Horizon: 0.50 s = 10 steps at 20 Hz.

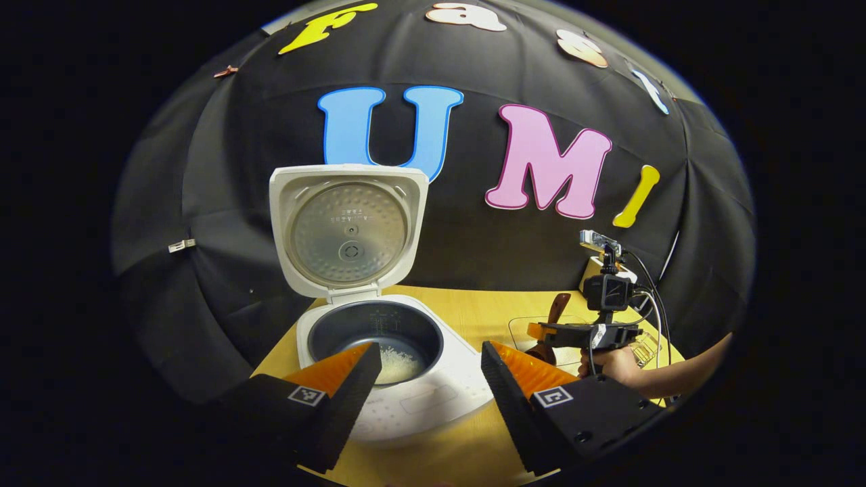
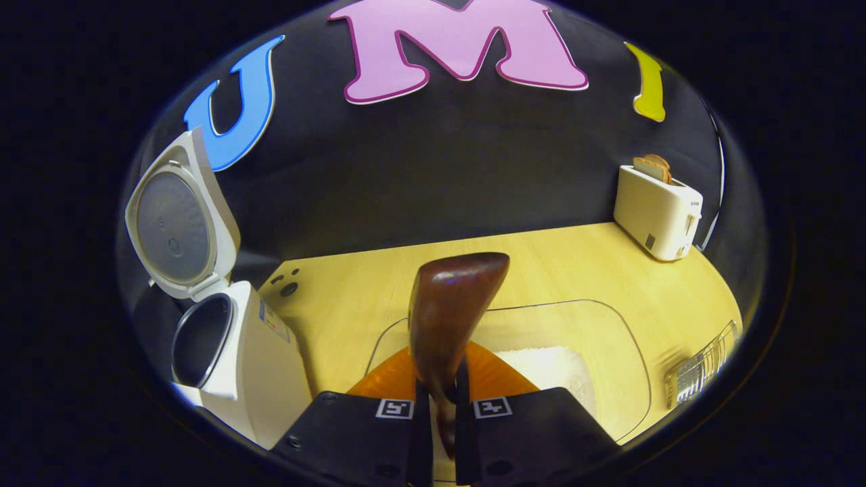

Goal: Close the left gripper, press the button to open the rice cooker; take a wooden spoon from the chopstick holder with the right hand, scoop a spoonful of rice and pour it into the rice cooker, then put the wooden spoon back into the chopstick holder.

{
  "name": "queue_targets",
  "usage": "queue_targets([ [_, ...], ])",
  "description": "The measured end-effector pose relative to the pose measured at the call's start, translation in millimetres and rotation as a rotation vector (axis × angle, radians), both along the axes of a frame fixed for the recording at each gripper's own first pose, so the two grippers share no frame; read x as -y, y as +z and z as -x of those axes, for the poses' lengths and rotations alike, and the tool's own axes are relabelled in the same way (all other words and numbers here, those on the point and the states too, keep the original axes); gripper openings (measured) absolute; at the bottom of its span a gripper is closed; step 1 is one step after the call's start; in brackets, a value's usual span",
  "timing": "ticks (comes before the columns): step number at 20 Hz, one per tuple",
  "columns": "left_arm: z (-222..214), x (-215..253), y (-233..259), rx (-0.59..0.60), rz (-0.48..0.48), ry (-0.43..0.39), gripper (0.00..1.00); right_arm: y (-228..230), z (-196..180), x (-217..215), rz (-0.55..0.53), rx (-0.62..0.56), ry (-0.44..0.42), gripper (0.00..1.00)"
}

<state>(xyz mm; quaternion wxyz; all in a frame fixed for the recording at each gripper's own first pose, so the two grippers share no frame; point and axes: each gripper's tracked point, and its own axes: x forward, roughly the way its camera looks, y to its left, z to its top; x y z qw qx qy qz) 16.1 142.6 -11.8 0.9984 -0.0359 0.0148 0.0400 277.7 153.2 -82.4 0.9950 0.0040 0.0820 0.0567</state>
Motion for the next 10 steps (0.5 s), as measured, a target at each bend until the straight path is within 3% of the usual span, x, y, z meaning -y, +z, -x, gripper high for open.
queue_targets([
  [4,-4.0,1.4,2.5,0.012,-0.010,-0.003,0.96,-4.8,11.3,1.8,-0.107,-0.063,-0.012,0.17],
  [6,-3.4,3.1,3.5,0.015,-0.013,-0.006,0.96,-1.0,14.4,6.6,-0.110,-0.068,-0.019,0.17],
  [7,-3.0,4.0,4.3,0.014,-0.014,-0.008,0.92,-0.8,17.3,7.9,-0.119,-0.074,-0.022,0.17],
  [10,-2.0,6.4,4.2,0.015,-0.025,-0.015,0.96,10.9,25.1,10.6,-0.191,-0.059,-0.031,0.17],
])
